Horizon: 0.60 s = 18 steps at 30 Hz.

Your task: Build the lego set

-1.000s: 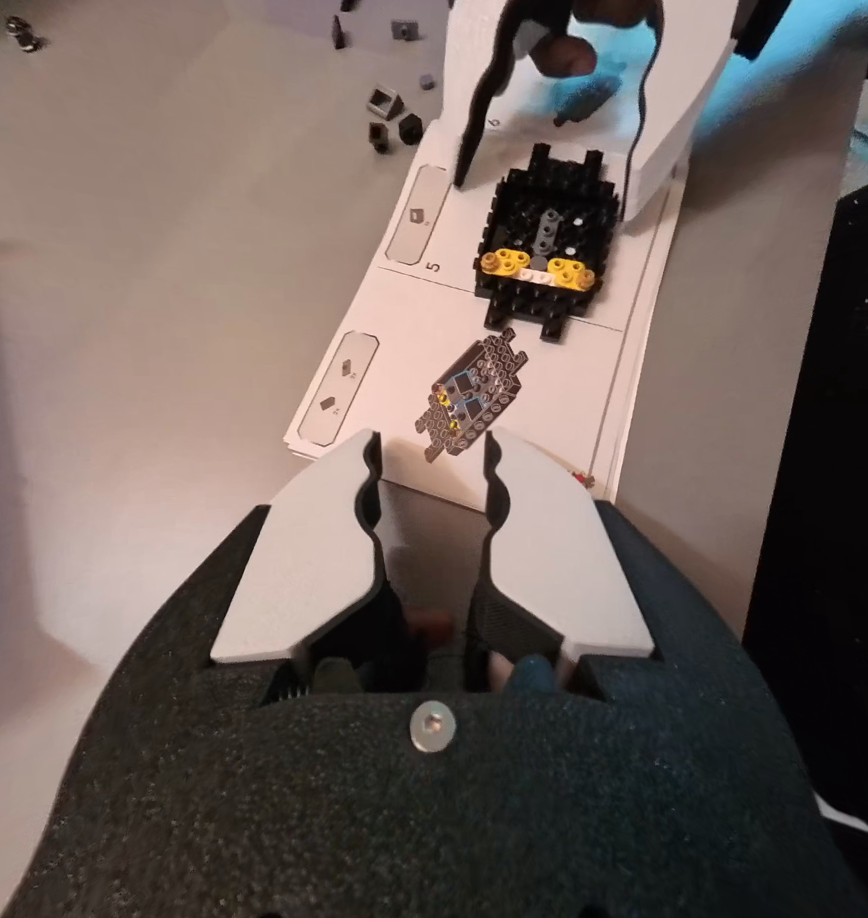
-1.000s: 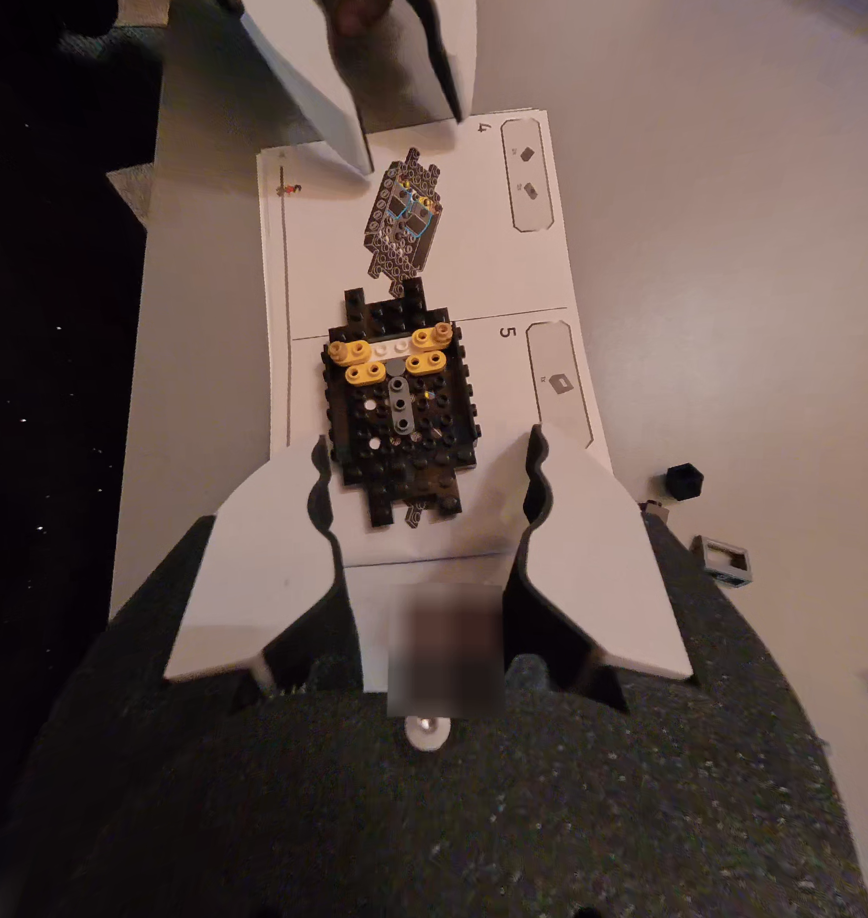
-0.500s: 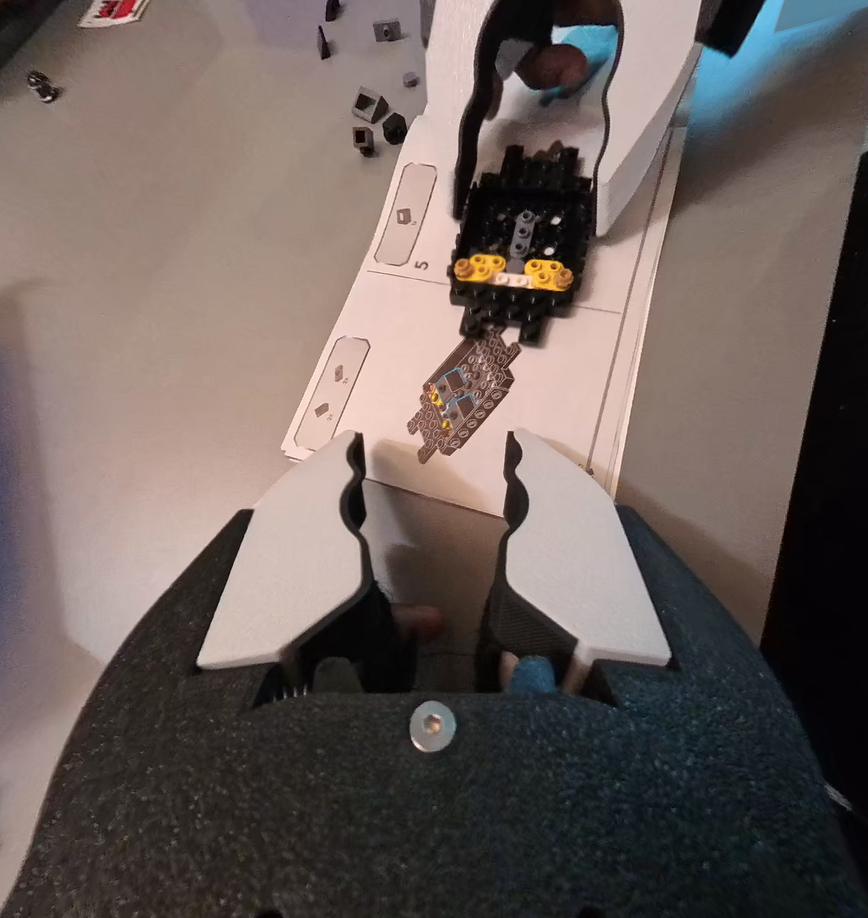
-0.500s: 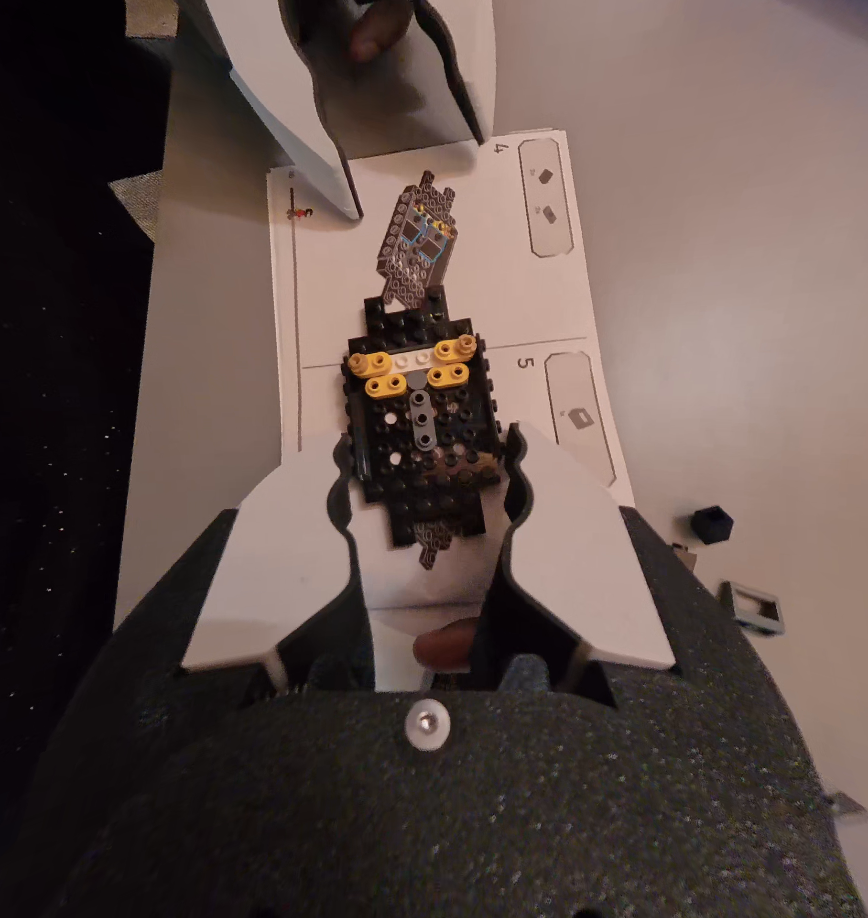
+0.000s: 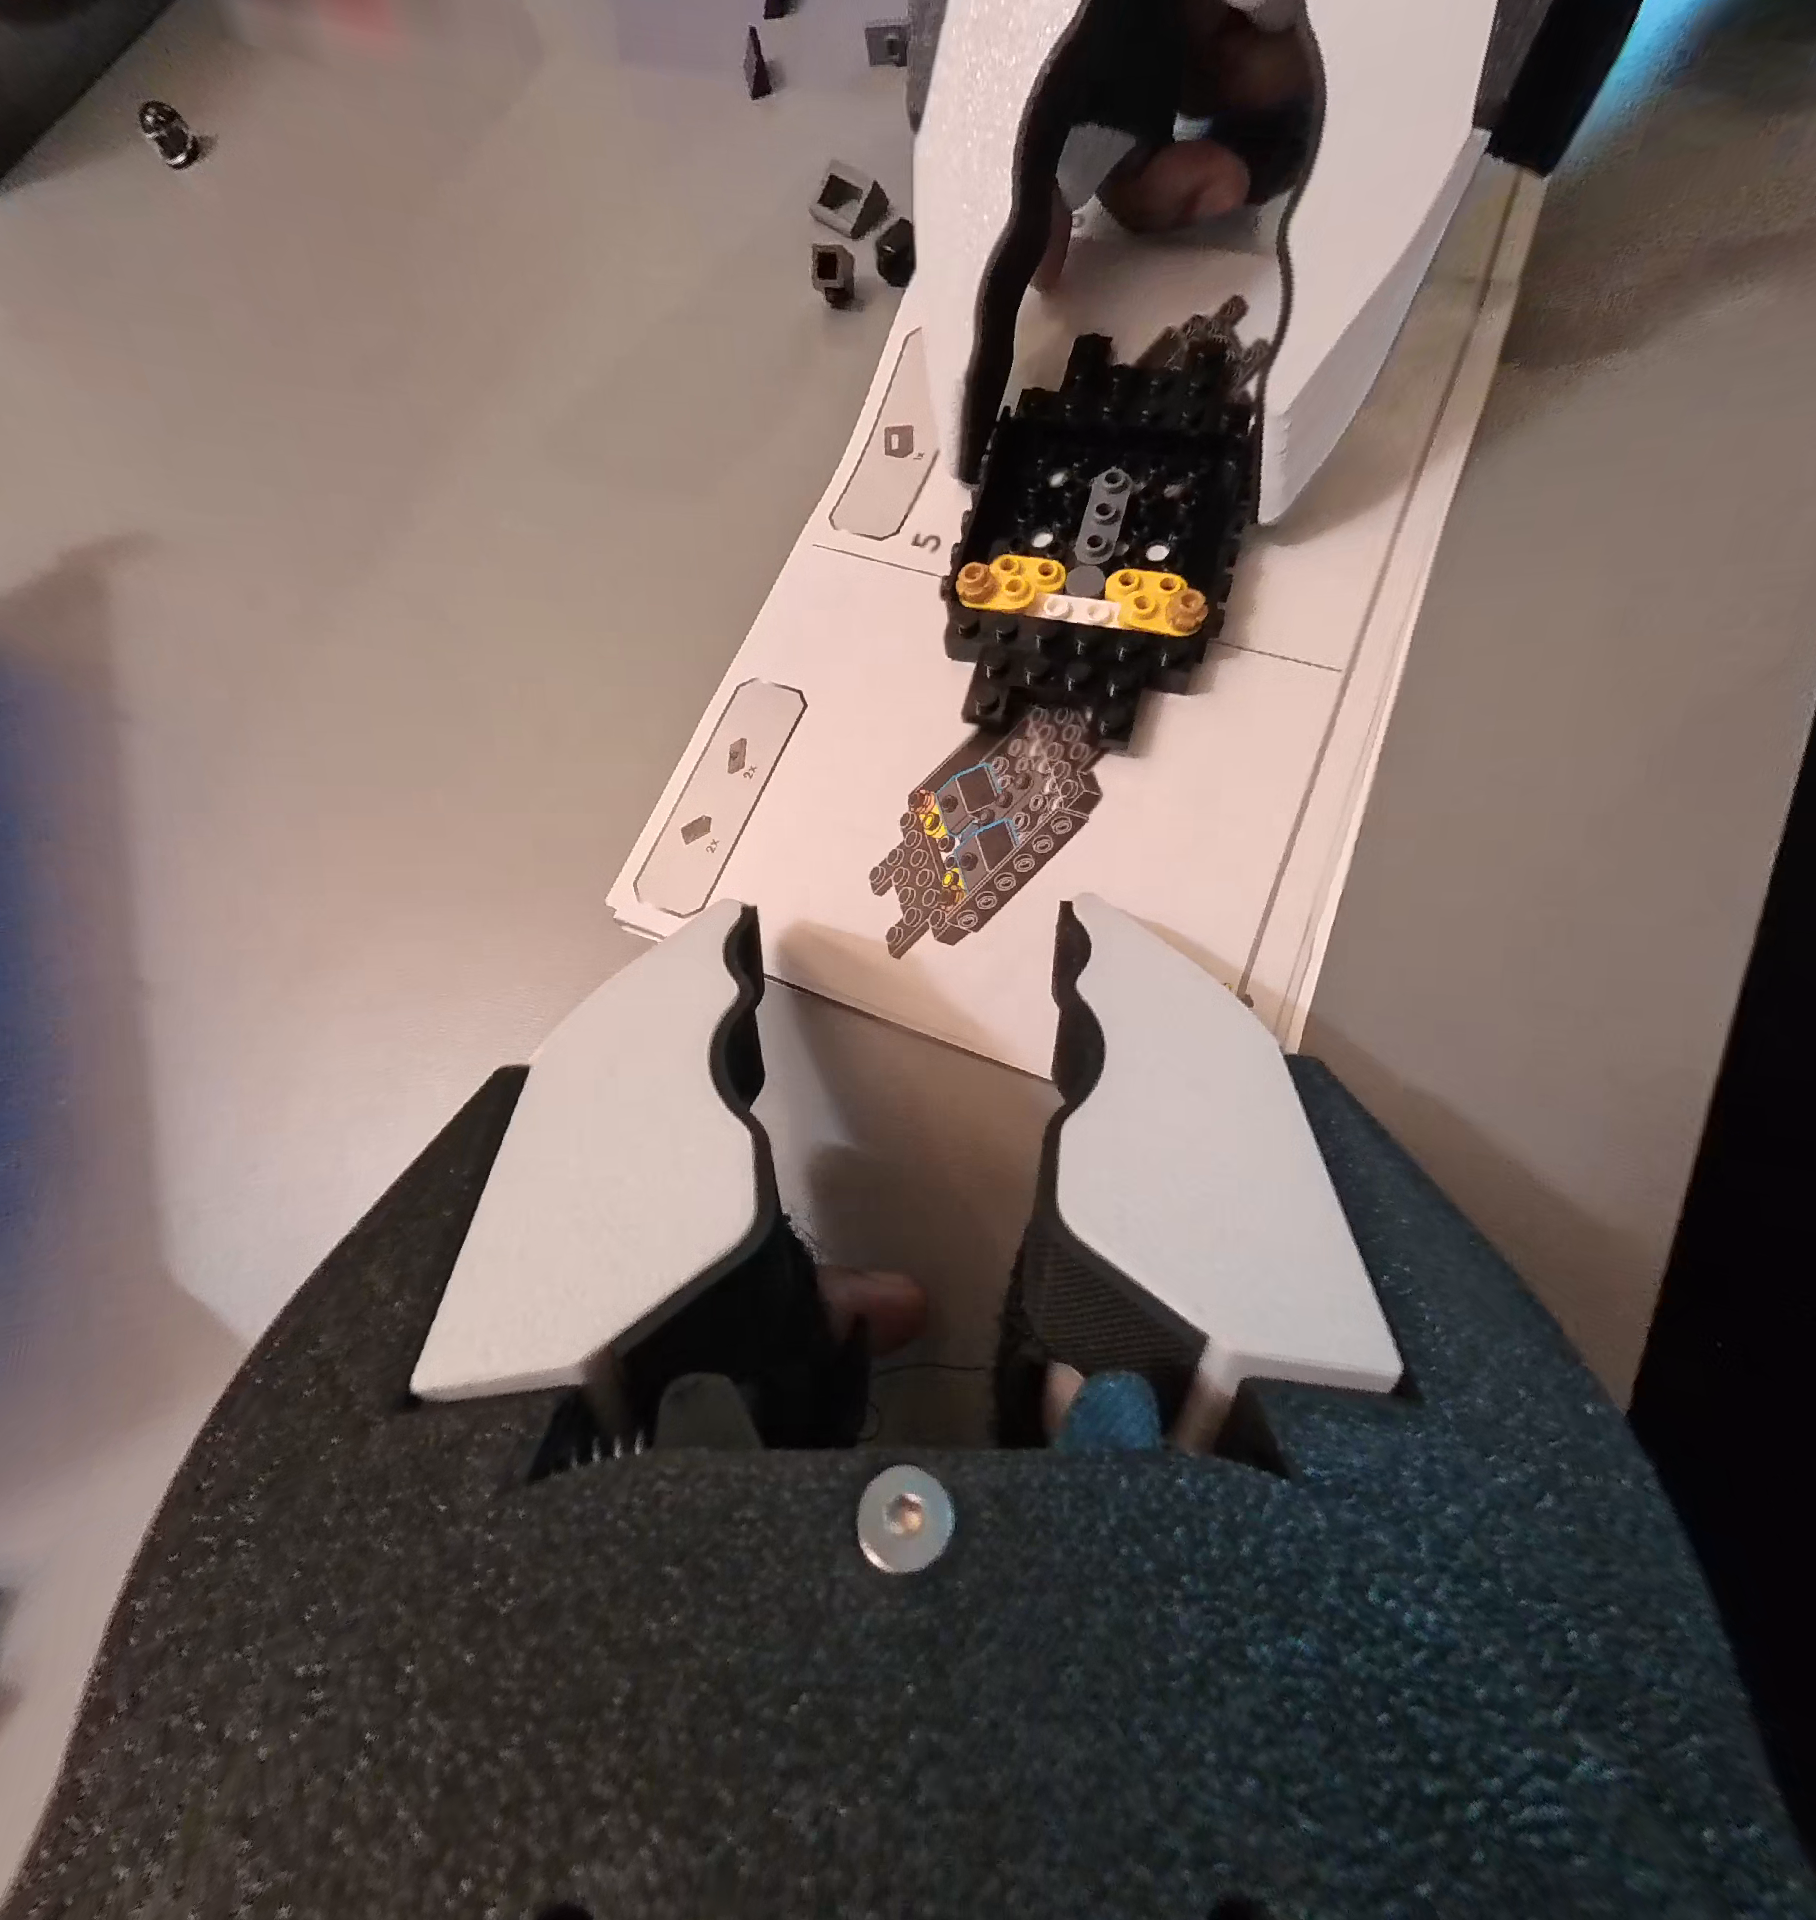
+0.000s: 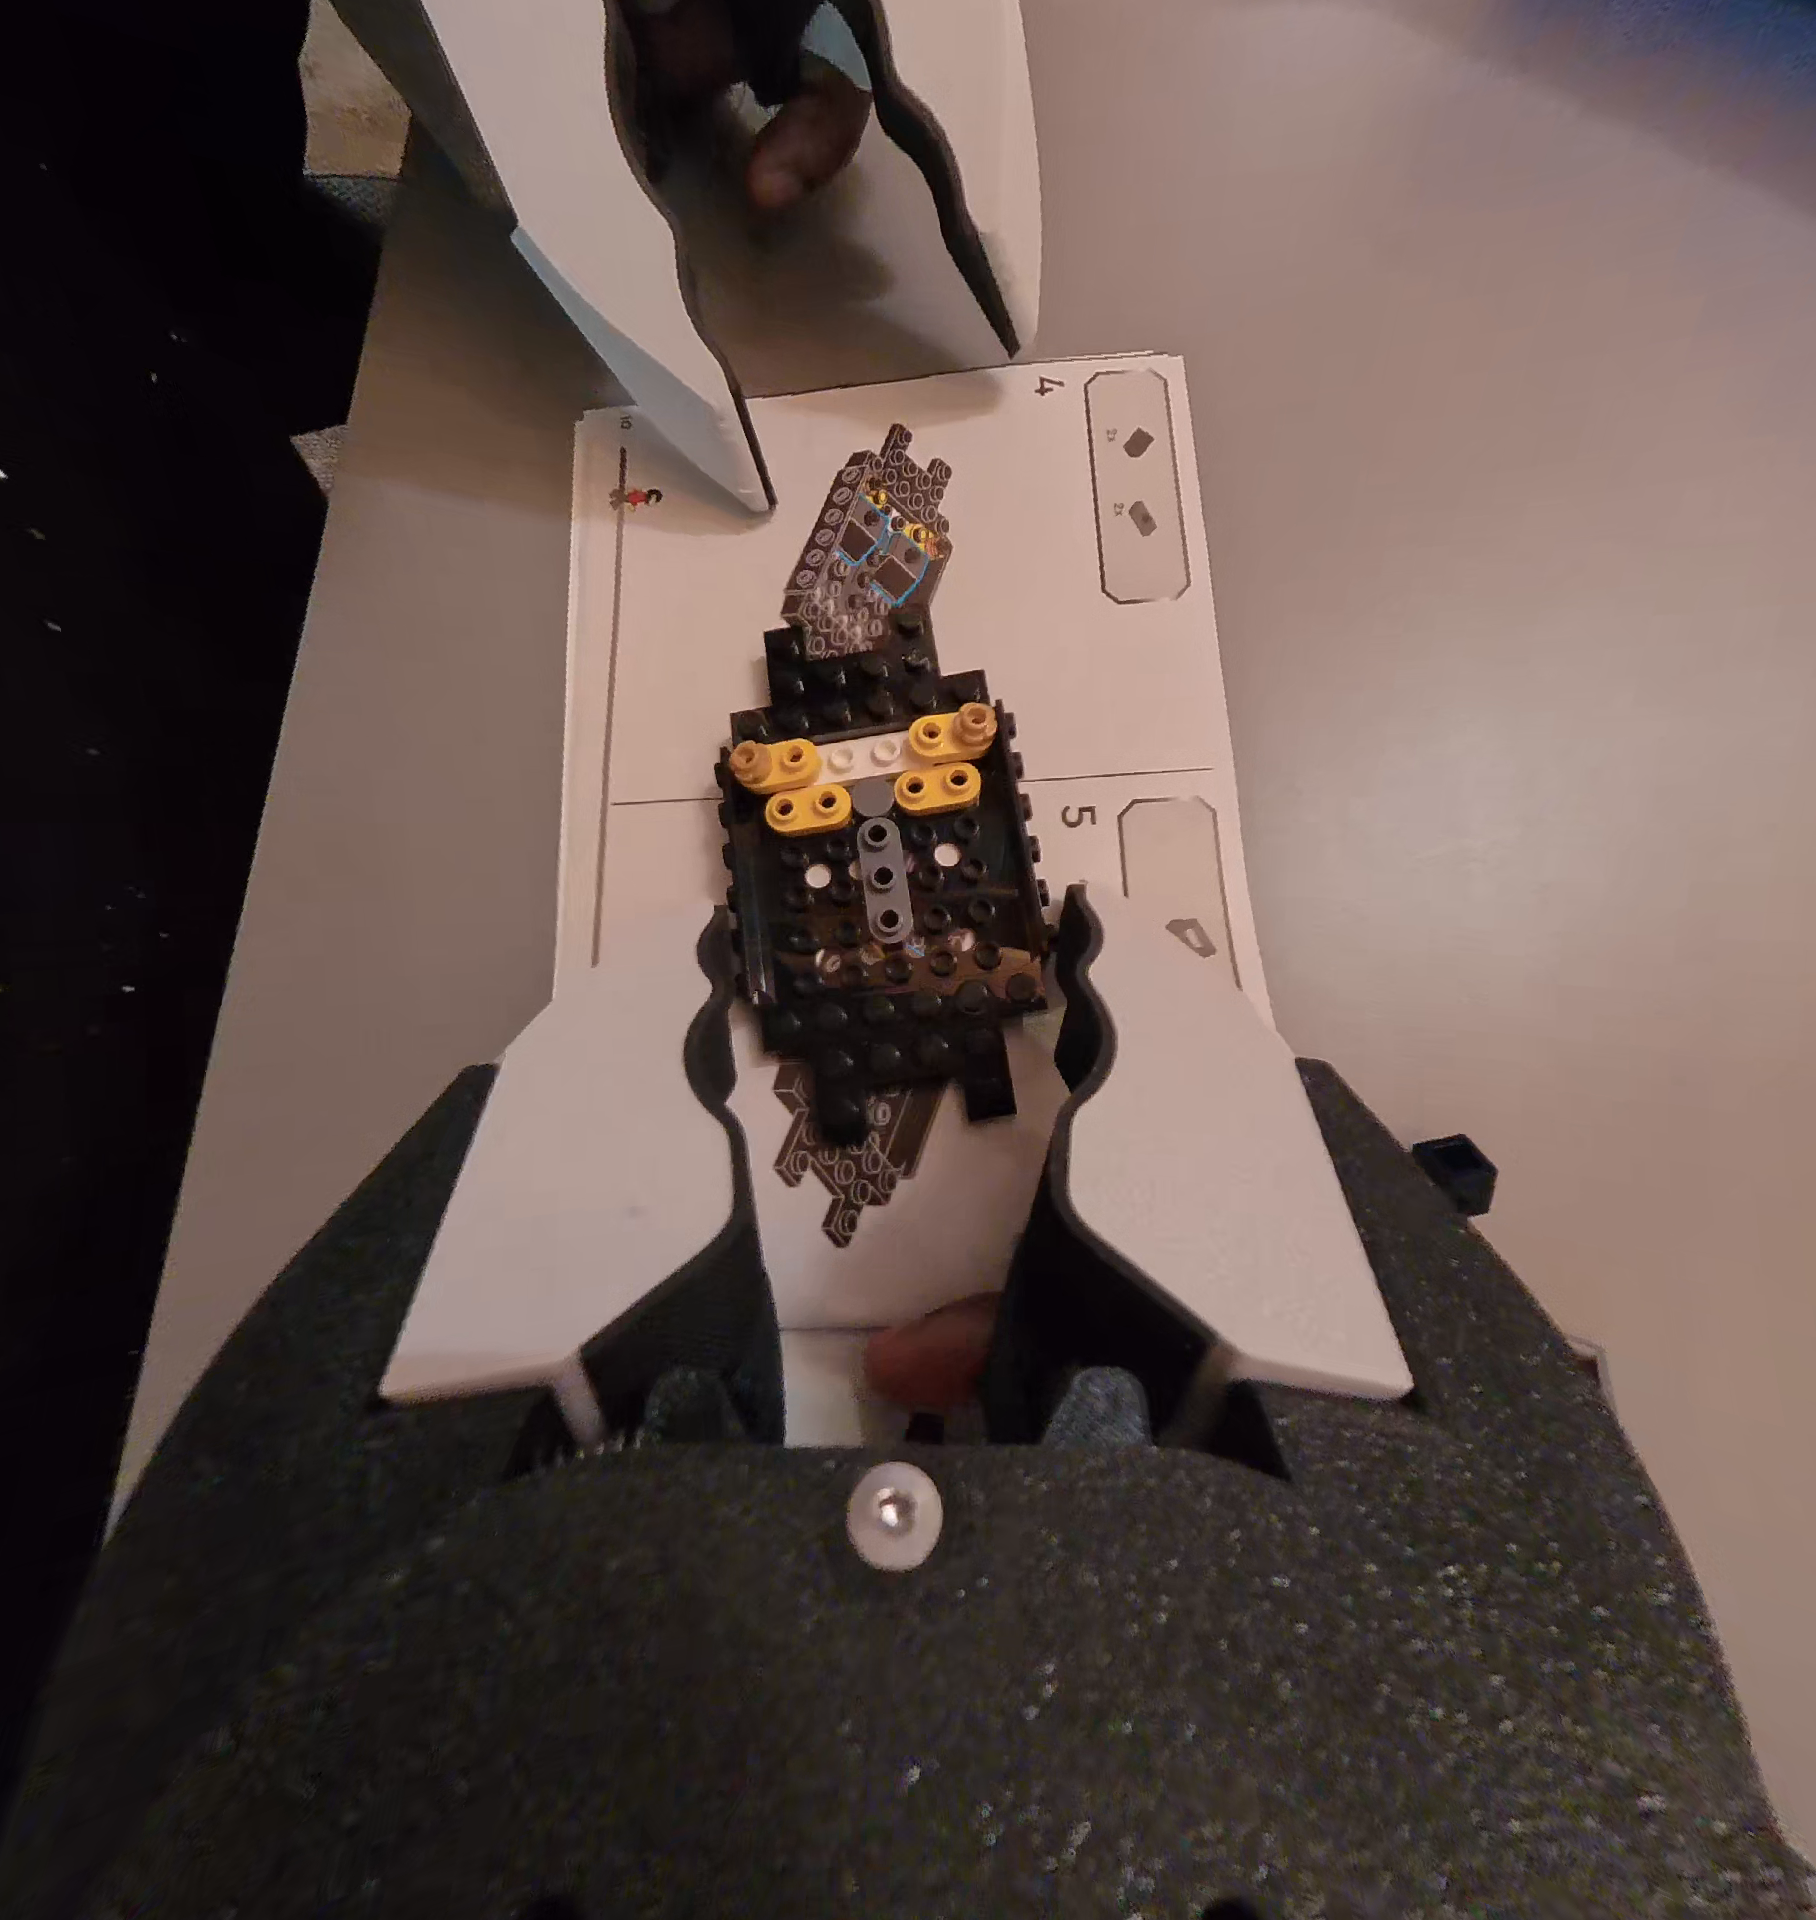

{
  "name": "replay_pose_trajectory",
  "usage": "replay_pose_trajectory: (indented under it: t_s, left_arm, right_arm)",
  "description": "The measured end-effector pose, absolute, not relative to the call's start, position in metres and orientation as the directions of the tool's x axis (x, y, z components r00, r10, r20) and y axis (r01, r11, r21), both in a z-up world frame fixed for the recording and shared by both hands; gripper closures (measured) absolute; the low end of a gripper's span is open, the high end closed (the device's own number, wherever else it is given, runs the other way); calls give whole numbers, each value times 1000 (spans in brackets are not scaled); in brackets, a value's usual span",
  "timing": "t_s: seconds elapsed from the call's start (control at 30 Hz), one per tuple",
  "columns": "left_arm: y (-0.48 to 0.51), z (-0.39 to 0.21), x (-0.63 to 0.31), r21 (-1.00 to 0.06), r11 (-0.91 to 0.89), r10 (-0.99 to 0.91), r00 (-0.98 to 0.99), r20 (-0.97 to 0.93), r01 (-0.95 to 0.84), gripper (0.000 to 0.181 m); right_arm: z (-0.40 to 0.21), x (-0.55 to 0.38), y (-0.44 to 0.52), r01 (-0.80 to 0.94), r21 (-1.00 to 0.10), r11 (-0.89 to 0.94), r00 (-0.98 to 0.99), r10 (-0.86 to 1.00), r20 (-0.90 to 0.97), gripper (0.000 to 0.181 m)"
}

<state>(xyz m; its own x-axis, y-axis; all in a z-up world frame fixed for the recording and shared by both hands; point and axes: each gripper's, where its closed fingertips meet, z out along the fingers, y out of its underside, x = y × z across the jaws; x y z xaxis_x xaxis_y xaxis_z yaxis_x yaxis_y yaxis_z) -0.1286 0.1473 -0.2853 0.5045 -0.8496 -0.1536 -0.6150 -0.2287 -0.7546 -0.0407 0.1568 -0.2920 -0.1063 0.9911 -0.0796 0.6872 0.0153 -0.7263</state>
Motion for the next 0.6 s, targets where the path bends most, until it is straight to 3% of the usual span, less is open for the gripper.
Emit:
replay_pose_trajectory:
  t_s: [0.6]
  left_arm:
    - [156,-284,-135,-756,-254,-790,580,-197,-603,122]
  right_arm:
    - [-294,-41,158,682,-731,36,-87,996,-32,120]
